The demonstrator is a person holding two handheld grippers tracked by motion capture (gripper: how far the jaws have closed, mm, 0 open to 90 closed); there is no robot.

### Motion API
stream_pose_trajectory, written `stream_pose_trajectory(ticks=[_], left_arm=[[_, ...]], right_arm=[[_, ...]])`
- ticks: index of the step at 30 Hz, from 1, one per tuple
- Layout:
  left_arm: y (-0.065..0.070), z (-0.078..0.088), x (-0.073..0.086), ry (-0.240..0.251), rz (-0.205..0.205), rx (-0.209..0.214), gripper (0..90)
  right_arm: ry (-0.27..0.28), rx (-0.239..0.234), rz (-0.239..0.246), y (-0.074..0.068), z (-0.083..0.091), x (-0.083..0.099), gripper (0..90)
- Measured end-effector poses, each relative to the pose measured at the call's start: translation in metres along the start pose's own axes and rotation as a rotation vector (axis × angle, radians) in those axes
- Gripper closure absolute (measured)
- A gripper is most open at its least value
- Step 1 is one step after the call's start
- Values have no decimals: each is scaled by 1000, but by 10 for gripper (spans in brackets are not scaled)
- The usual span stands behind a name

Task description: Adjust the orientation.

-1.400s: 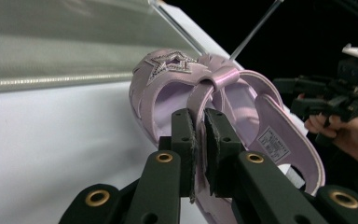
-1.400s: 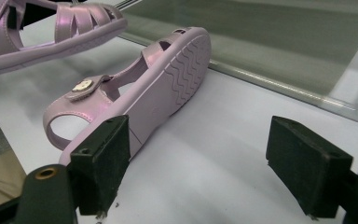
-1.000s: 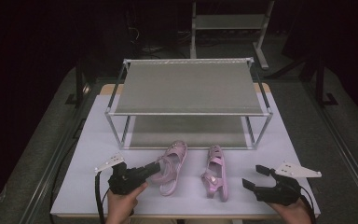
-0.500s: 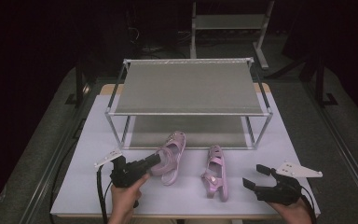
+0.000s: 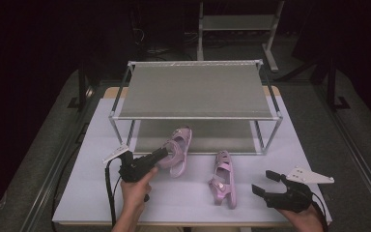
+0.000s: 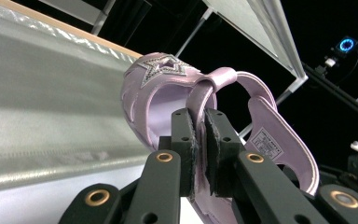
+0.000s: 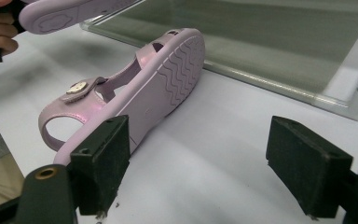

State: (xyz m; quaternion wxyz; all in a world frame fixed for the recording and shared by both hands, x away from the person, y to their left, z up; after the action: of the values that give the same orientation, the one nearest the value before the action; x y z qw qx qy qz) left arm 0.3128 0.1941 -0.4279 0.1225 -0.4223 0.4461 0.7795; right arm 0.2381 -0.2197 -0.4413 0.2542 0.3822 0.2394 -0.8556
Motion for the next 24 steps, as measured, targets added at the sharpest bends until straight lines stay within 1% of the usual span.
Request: stream_pose_trajectory(ticks=[1, 2, 3, 4, 5, 8, 12, 14, 16, 17, 18, 20, 22, 23, 24], left_arm=[[-2, -4, -2, 4, 3, 2, 832], [-2, -4, -2, 4, 3, 2, 832], [-4, -9, -5, 9, 7, 4, 832], [-5, -11, -6, 12, 2, 4, 832], [-6, -14, -7, 15, 11, 6, 832], [-10, -20, -9, 24, 13, 0, 832], [-16, -28, -12, 43, 34, 3, 832], [-19, -32, -13, 52, 43, -4, 832], [-21, -36, -15, 41, 32, -18, 832], [-22, -38, -17, 38, 17, -28, 832], [-23, -40, -18, 36, 15, -30, 831], [-25, -43, -21, 46, 3, -37, 832], [-27, -44, -22, 53, 11, -37, 832], [-29, -48, -25, 45, -3, -54, 833], [-30, -50, -27, 42, -15, -62, 832]], right_arm=[[2, -1, -2, 0, 0, 0, 214], [2, -1, -2, 0, 0, 0, 214], [2, -1, -1, 1, 0, 0, 213], [1, -1, 0, 1, 0, 0, 214], [1, 0, 1, 1, 0, 0, 213], [6, 3, -1, 1, 0, 0, 213], [3, 0, -5, 1, -1, 0, 213], [2, 1, -1, 1, -1, 0, 214], [2, 2, -1, 1, -1, 0, 213], [3, 3, 0, 1, -1, 0, 213], [2, 5, 1, 1, -1, -1, 213], [1, 6, 3, 1, -1, 0, 213], [1, 7, 3, 1, -1, 0, 213], [1, 8, 2, 1, -1, -1, 213], [2, 8, 2, 1, -2, -1, 213]])
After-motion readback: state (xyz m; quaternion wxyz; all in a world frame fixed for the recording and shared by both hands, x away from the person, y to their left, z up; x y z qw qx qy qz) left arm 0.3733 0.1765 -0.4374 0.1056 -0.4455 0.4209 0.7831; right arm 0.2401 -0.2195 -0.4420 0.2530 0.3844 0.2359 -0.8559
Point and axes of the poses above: each handheld gripper's, and its own axes: z roughly backward along the jaws, x roughly out of its underside, y roughly to its right, the point moved 3 cm from there along -z, roughly forward along the jaws, and after that the axes turned 8 degrees about -y, right-handed, at the moved point
